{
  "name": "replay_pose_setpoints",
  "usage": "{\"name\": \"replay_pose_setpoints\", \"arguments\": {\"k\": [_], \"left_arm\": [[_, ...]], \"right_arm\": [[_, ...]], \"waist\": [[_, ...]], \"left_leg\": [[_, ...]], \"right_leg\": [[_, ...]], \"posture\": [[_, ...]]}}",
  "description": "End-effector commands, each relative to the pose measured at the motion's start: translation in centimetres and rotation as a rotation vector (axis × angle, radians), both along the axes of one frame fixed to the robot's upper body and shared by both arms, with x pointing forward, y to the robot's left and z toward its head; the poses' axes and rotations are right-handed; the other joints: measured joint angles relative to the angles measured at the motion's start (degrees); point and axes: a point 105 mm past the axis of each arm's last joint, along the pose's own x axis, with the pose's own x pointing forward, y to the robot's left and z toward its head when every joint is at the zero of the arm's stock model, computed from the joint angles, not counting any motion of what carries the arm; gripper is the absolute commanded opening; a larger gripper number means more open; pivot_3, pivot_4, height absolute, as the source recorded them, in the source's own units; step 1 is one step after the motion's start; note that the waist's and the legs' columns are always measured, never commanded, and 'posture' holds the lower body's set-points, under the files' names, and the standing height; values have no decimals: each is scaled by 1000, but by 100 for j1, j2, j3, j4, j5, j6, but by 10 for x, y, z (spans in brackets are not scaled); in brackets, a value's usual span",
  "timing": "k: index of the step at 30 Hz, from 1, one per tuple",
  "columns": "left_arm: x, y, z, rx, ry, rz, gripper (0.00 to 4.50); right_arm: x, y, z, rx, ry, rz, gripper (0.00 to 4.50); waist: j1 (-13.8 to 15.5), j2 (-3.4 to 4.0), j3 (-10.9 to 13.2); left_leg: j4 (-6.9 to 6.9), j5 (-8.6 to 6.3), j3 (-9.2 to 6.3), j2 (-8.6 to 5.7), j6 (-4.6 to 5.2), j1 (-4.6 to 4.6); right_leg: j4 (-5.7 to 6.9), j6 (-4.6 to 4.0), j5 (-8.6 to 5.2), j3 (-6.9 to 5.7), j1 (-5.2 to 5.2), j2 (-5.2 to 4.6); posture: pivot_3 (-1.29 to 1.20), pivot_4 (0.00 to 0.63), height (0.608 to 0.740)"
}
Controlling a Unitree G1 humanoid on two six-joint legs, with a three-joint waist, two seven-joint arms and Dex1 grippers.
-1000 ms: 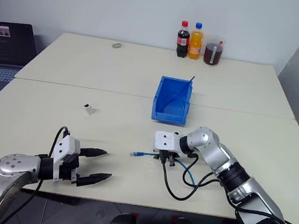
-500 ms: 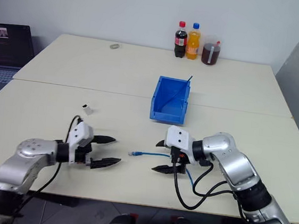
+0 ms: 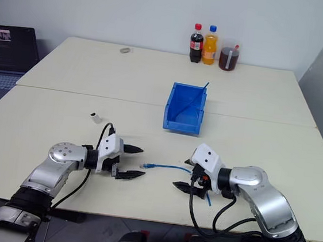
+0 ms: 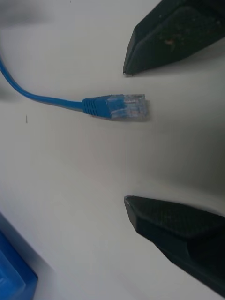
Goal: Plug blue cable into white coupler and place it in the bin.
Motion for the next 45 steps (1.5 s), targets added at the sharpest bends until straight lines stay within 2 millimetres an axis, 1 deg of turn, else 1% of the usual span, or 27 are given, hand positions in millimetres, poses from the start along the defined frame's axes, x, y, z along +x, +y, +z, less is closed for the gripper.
{"name": "replay_pose_setpoints", "arguments": {"k": [1, 7, 10, 11, 13, 15, 19, 22, 26, 29, 32, 34, 38, 41, 45], "left_arm": [[-10, -4, -18, 71, 40, -61, 3264], [-17, -6, -24, 77, 61, -87, 2052], [-20, -7, -26, 72, 71, -86, 1229], [-20, -7, -26, 71, 71, -85, 1112], [-21, -7, -27, 74, 66, -85, 580], [-19, -8, -23, 58, 37, -72, 246], [-12, -16, -6, -45, -40, -24, 216], [-8, -27, 14, -154, -101, 16, 202], [-11, -41, 40, -283, -130, 34, 199], [-16, -51, 54, -342, -144, 22, 199], [-17, -59, 66, -378, -163, 18, 198], [-18, -61, 69, -386, -162, 17, 198], [-18, -63, 68, -385, -156, 18, 198], [-17, -63, 69, -388, -157, 18, 198], [-16, -64, 68, -389, -155, 16, 198]], "right_arm": [[2, -4, 15, 7, -80, -15, 4019], [5, -6, 17, 2, -102, -33, 4019], [5, -7, 17, 4, -107, -39, 4019], [6, -8, 18, 5, -112, -43, 4019], [2, -6, 20, -10, -166, 2, 4019], [-3, -2, 22, 17, -175, 23, 4019], [-10, 1, 21, 74, -158, 24, 4019], [-16, 0, 24, 195, -56, -19, 4019], [-20, -3, 25, 341, 94, -110, 4019], [-19, -4, 19, 410, 192, -190, 4019], [-10, 0, 14, 449, 242, -281, 4019], [-5, 7, 20, 501, 246, -298, 4019], [6, 18, 32, 625, 279, -324, 4019], [13, 21, 33, 664, 305, -353, 4019], [17, 25, 36, 712, 335, -355, 4019]], "waist": [[4, 0, -2], [6, 1, -6], [7, 2, -10], [11, 2, -11], [14, 2, -11], [14, 1, -13], [18, 1, -14], [19, -3, -11], [9, -5, -10], [3, -5, -10], [-7, -5, -10], [-26, -4, -10], [-28, -4, -10], [-25, -4, -10], [-14, -4, -10]], "left_leg": [[0, 0, 0, -1, 0, 0], [1, 0, 0, -1, 0, 2], [1, 0, 0, -1, 0, 4], [1, 0, 0, -1, 0, 4], [2, 0, -2, -1, 1, 5], [4, 1, -2, -1, 1, 6], [4, 1, -2, 0, 1, 6], [7, 1, -2, 0, 1, 2], [5, 1, -5, 5, 0, -1], [4, 1, -7, 4, 0, 0], [3, 1, -6, 3, 0, 2], [3, 1, -6, 4, 0, 4], [2, 1, -7, 7, 1, 4], [2, 1, -7, 7, 0, 2], [1, 1, -5, 6, 0, -2]], "right_leg": [[0, 0, 0, 0, 0, -1], [0, 1, 0, 0, 2, -1], [0, 1, 0, 1, 4, -1], [0, 2, 0, 1, 5, -1], [0, 2, 0, -1, 6, -1], [0, 4, 1, 0, 6, -1], [0, 5, 1, 1, 7, -1], [1, 7, 2, 1, 6, -2], [3, 5, 2, 0, 4, 2], [4, 5, 1, 1, 4, 2], [4, 5, 1, 3, 5, 2], [6, 5, 1, 5, 3, 5], [7, 5, 1, 8, 0, 14], [5, 5, 1, 8, -1, 13], [0, 5, 1, 9, -1, 11]], "posture": [[0, 150, 740], [0, 150, 740], [0, 150, 740], [0, 150, 740], [0, 150, 740], [0, 150, 740], [0, 150, 740], [0, 150, 740], [0, 150, 740], [0, 150, 740], [0, 150, 740], [0, 150, 740], [0, 150, 740], [0, 150, 740], [0, 150, 740]]}}
